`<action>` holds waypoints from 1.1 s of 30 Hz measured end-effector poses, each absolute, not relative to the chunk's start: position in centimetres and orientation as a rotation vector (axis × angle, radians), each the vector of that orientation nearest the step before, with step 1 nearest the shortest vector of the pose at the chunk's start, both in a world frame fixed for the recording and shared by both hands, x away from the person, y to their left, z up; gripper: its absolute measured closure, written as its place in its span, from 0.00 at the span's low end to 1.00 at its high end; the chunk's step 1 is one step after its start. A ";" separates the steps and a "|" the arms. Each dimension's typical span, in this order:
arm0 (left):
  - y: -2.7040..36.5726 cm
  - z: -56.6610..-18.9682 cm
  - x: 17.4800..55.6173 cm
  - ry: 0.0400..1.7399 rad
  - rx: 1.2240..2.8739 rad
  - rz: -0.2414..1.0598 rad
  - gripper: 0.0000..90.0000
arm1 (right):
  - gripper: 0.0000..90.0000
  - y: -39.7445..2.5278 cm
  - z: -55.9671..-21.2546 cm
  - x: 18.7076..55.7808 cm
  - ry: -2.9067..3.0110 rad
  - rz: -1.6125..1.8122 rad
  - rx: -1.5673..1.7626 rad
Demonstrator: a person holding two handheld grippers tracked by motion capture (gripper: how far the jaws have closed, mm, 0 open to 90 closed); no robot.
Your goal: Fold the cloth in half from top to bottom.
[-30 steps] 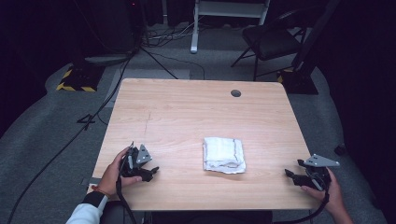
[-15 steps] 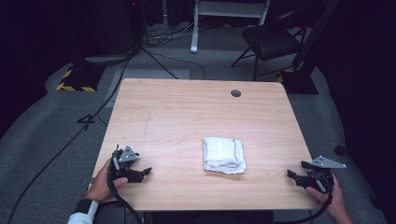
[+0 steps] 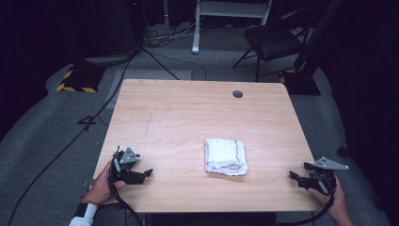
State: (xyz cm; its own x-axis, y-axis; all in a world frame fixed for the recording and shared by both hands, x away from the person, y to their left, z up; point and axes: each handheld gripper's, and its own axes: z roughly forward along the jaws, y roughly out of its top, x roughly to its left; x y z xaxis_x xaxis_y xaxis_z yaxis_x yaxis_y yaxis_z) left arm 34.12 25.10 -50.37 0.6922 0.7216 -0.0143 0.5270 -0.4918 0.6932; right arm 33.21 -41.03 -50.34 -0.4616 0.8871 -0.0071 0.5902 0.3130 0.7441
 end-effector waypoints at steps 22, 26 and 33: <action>25.0 -50.4 34.2 0.957 2.208 0.369 0.19 | 0.24 -41.1 -50.3 33.3 2.171 0.965 1.311; 25.0 -50.4 34.3 0.964 2.213 0.368 0.18 | 0.24 -41.1 -50.3 33.3 2.172 0.966 1.310; 24.9 -50.4 34.3 0.972 2.213 0.373 0.17 | 0.23 -41.1 -50.4 33.3 2.175 0.968 1.304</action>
